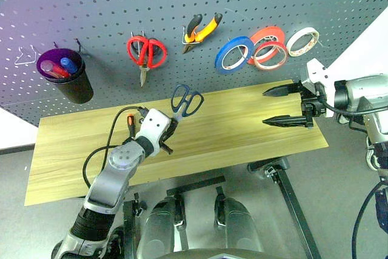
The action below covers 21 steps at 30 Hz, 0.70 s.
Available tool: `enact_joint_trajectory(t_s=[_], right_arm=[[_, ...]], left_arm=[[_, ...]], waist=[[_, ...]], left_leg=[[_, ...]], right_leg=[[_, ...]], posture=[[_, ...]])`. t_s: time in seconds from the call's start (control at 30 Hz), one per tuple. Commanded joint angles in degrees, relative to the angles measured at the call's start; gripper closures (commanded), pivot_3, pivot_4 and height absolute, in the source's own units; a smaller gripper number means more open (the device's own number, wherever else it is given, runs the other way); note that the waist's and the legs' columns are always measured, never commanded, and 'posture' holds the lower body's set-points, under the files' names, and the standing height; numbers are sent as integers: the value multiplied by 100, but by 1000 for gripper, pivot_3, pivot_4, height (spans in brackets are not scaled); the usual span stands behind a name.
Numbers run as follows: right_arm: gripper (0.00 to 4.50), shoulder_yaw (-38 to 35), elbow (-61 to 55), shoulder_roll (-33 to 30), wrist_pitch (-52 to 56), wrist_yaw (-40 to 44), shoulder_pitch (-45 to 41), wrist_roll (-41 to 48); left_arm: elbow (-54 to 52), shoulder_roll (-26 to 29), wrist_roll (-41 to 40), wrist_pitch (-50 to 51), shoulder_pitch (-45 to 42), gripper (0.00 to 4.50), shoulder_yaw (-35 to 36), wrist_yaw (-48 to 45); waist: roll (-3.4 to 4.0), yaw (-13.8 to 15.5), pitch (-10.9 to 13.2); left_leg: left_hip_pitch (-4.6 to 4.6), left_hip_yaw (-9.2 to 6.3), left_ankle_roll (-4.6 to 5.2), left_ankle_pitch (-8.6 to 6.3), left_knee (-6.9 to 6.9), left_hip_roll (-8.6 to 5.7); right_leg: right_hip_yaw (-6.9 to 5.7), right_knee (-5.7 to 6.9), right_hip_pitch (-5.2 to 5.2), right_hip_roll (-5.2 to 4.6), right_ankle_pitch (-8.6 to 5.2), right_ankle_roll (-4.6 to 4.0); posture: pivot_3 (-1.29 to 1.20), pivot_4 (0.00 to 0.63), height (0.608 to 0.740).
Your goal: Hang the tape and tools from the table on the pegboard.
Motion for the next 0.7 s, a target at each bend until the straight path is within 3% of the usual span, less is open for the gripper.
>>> enact_joint_trajectory(t_s=[0.03,0.4,0.7], right_arm=[[0,-489,11,-60,395,200,-210,555],[0,-1184,-425,-59,1501,592,77,1902],[0,-1391,-622,10,1299,814,280,2240]], left_arm=[[-473,-49,-100,-803,121,3903,248,-65],[-455,-39,118,-2094,295,3903,594,-14],[-331,33,294,-2536,207,3903,831,119]], waist=[[4,0,2],[5,-2,2],[5,2,2]], left_leg=[[0,0,0,0,0,0],[2,0,9,-3,4,-2],[4,0,37,-19,14,-2]], right_leg=[[0,0,0,-1,0,0],[-85,2,13,-50,12,5],[-90,1,22,-52,22,19]], posture=[[-75,247,723],[-81,232,723],[-78,225,723]])
